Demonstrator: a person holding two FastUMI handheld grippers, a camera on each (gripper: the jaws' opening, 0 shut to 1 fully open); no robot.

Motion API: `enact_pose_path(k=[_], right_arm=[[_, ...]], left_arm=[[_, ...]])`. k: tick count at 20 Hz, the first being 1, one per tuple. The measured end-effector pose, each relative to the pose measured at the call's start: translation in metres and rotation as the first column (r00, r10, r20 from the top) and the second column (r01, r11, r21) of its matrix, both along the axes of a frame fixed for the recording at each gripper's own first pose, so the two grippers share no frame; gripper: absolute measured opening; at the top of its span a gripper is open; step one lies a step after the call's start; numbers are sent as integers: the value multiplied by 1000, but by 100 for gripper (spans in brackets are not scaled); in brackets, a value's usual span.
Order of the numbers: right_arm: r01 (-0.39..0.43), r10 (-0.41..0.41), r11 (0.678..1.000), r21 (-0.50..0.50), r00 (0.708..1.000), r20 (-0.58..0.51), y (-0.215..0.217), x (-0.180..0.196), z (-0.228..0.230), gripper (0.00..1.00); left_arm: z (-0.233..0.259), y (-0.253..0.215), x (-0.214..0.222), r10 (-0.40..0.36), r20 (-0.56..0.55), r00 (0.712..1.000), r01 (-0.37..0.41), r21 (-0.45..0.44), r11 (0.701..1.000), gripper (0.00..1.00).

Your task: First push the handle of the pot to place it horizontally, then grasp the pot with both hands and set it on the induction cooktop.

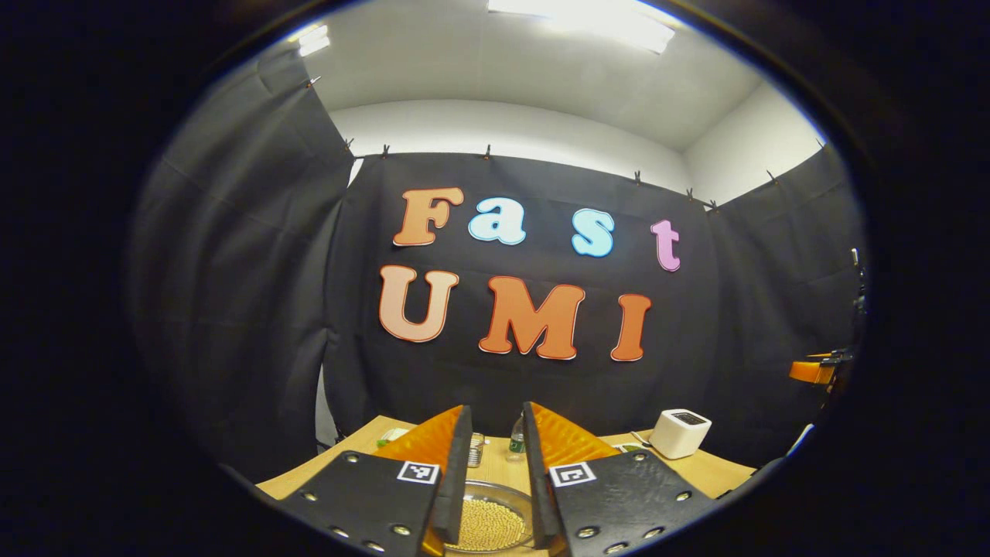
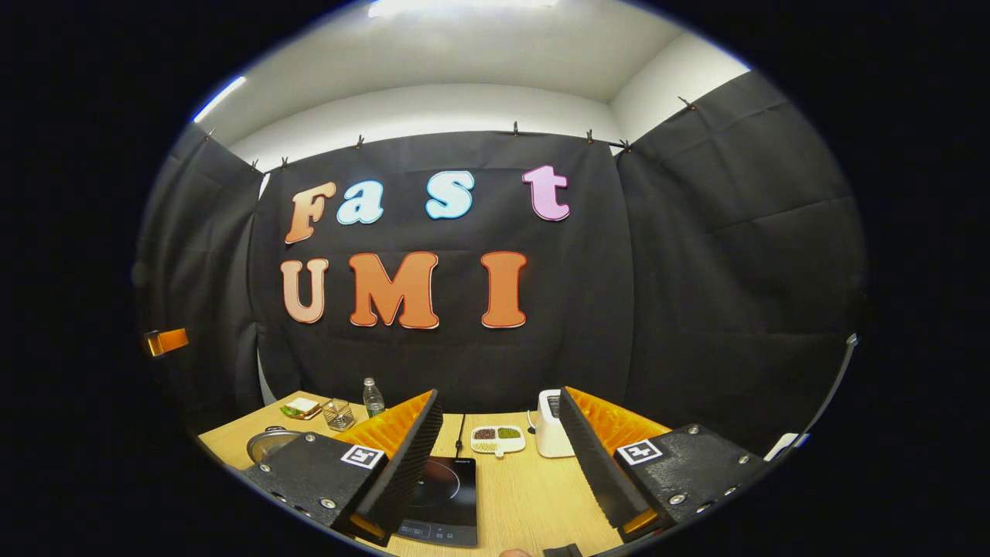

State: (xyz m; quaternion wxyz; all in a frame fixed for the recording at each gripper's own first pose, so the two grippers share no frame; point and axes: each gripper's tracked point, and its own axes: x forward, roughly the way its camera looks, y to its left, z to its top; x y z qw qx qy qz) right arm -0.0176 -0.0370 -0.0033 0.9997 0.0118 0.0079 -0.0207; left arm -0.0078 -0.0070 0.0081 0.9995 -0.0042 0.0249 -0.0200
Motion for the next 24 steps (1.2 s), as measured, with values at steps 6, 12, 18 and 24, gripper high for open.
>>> enact_pose_path(k=[6,12,18,24], right_arm=[[-4,4,1000,-2,1000,-5,5,2,0,94],[-13,13,1000,-6,1000,-11,12,7,-3,94],[-13,13,1000,-6,1000,-22,11,9,-5,94],[-22,23,1000,11,999,-26,12,10,-8,94]], left_arm=[[-12,-1,-2,-44,-21,999,44,-6,999,9],[-54,1,-5,-72,-115,991,71,-8,997,2],[-126,-16,-17,-122,-277,953,130,12,991,2],[-200,-31,-31,-164,-435,886,174,-17,985,2]])
